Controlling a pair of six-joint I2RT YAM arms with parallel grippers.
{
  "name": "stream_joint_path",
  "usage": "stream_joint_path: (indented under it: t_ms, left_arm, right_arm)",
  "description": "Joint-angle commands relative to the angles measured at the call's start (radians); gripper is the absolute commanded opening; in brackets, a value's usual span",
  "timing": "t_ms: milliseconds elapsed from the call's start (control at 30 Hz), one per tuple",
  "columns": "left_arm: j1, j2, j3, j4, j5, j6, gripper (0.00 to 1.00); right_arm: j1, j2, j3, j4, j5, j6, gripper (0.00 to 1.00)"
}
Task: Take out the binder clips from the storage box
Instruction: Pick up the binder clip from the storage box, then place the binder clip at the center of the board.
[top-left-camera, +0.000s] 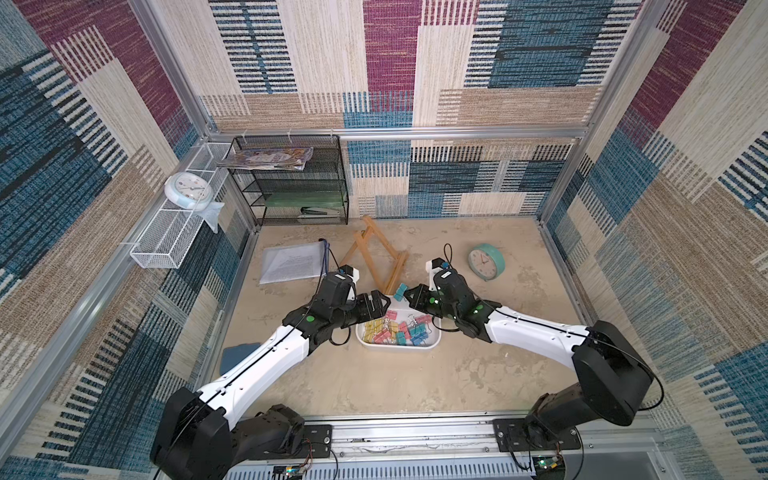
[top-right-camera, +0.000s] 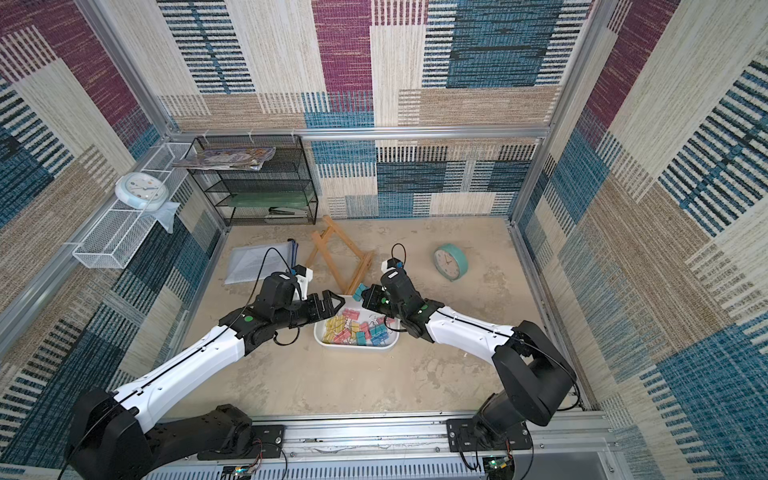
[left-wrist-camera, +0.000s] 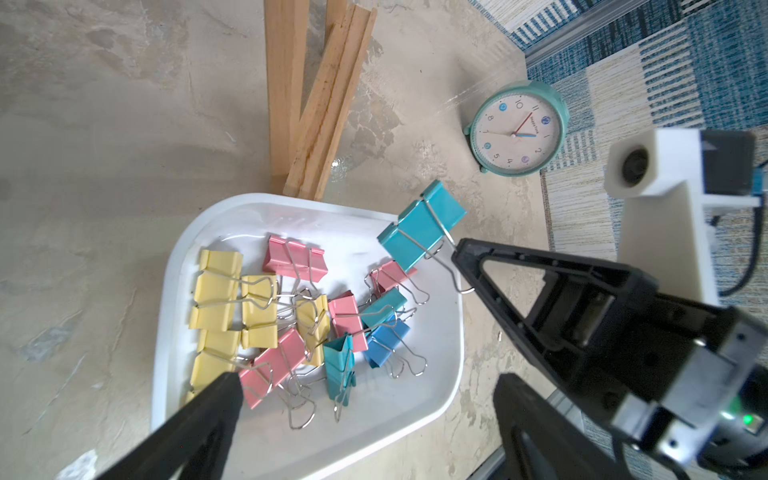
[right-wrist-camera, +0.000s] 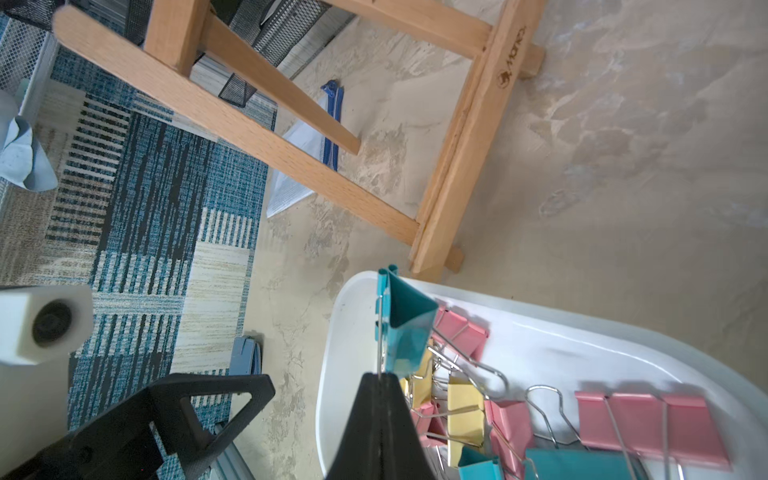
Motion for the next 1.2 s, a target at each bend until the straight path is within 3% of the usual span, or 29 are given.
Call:
stream_joint_path:
  t_ms: [0,233,433,567,833,1167]
  left_arm:
    - [-0.003,0.005,0.003,0.036,0.04,0.011,0.99]
    - [-0.068,0.066,0.05,0.053,0.011,0.003,0.99]
    - [-0.152,0.171,0.139,0.053,-0.03,0.009,0.99]
    - [-0.22,0.251,0.2,0.052,-0.058,0.007,0.99]
    - [-0.267,0.332,0.268,0.037,-0.088,0.02,0.99]
    - [-0.267,0.334,0.291,-0.019,-0.106,0.045,0.99]
  right_arm:
    - [-0.003,-0.037,-0.023,0.077,0.017,0.024,0.0]
    - [-0.053,-0.142,-0.056,0.006,0.09,0.097,0.0]
    - [-0.178,-0.23,-0.152,-0.091,0.117,0.213,0.0]
    - [-0.265,-0.257,-0.27,-0.042,0.082,0.32,0.0]
    - [-0.327,-0.093,-0.319,0.18,-0.052,0.424,0.0]
    - [-0.362,0.036,-0.305,0.177,-0.055,0.56,0.0]
